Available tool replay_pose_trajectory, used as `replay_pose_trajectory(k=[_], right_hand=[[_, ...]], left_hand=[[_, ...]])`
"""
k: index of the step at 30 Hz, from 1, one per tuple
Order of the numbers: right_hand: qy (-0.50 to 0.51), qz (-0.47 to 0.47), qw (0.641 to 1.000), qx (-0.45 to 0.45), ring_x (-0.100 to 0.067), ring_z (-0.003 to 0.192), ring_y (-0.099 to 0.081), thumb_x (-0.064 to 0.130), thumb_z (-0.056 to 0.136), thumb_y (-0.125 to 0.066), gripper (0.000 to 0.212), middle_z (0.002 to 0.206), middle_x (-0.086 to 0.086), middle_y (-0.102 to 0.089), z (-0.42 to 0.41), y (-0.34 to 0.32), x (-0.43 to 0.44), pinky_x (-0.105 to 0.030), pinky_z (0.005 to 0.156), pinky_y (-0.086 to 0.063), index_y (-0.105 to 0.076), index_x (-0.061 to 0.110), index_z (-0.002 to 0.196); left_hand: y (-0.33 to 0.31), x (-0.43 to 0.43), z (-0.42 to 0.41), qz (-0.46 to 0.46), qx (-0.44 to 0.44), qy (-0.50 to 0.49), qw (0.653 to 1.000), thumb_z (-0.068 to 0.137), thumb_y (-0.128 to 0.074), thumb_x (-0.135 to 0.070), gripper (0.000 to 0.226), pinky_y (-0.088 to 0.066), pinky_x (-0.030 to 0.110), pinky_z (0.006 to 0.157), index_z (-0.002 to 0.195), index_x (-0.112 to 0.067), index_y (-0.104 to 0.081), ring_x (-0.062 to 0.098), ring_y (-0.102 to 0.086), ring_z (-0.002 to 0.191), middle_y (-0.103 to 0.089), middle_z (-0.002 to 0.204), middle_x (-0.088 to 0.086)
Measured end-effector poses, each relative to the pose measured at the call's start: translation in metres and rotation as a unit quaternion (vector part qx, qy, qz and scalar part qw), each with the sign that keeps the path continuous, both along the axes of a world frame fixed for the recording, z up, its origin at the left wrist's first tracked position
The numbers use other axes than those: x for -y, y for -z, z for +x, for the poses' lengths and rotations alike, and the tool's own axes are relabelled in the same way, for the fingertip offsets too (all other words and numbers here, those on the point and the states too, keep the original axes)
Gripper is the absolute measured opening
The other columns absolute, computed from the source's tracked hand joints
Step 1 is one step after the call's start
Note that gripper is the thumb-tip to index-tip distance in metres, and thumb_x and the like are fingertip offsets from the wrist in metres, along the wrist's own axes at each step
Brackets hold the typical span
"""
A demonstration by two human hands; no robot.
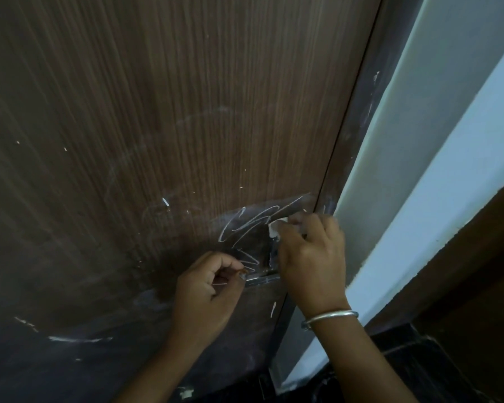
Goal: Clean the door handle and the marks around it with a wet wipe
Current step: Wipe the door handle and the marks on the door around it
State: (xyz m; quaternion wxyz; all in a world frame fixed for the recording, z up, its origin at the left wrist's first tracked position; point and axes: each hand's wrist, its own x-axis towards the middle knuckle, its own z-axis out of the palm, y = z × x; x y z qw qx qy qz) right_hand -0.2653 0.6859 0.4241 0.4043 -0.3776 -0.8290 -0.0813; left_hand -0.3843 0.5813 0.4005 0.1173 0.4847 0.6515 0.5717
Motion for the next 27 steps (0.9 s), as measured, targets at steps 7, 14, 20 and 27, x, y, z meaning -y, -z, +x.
replay_pose_trajectory(k=[7, 14, 20, 27], right_hand=[[0.015, -0.010, 0.999, -0.042, -0.037, 0.079, -0.058, 0.002, 0.075, -0.064, 0.015, 0.090, -0.016, -0.068, 0.005, -0.003, -0.007, -0.036, 0.064, -0.046, -0.074, 0.005, 0.085], [0.051, -0.018, 0.998, -0.041, -0.037, 0.076, -0.056, 0.000, 0.073, -0.064, 0.016, 0.087, -0.017, -0.067, 0.011, -0.003, -0.010, -0.036, 0.061, -0.046, -0.073, 0.006, 0.085], [0.039, 0.007, 0.999, -0.009, -0.036, 0.074, -0.057, 0.007, 0.073, -0.061, 0.018, 0.089, -0.016, -0.068, 0.001, -0.005, -0.002, -0.034, 0.059, -0.044, -0.074, 0.009, 0.086], [-0.024, -0.166, 0.970, -0.177, -0.026, 0.082, -0.062, -0.004, 0.084, -0.058, 0.025, 0.092, -0.007, -0.068, 0.011, 0.004, -0.017, -0.030, 0.074, -0.052, -0.073, 0.011, 0.097]], left_hand=[[0.002, 0.002, -0.002, -0.017, 0.009, -0.009, 1.000, 0.075, -0.069, 0.006, 0.025, -0.049, 0.016, 0.061, 0.073, -0.018, -0.066, 0.009, -0.062, 0.070, -0.066, 0.073, -0.003], [0.004, 0.002, -0.002, -0.014, 0.004, -0.013, 1.000, 0.075, -0.070, 0.006, 0.028, -0.049, 0.016, 0.061, 0.074, -0.021, -0.066, 0.007, -0.062, 0.070, -0.065, 0.073, -0.004], [0.004, -0.001, 0.002, -0.018, -0.009, -0.013, 1.000, 0.075, -0.070, 0.003, 0.023, -0.048, 0.014, 0.060, 0.074, -0.020, -0.066, 0.006, -0.062, 0.069, -0.065, 0.072, -0.006], [0.003, 0.001, -0.001, -0.021, -0.007, -0.017, 1.000, 0.075, -0.070, 0.006, 0.023, -0.046, 0.012, 0.059, 0.074, -0.017, -0.067, 0.005, -0.061, 0.069, -0.065, 0.072, -0.003]])
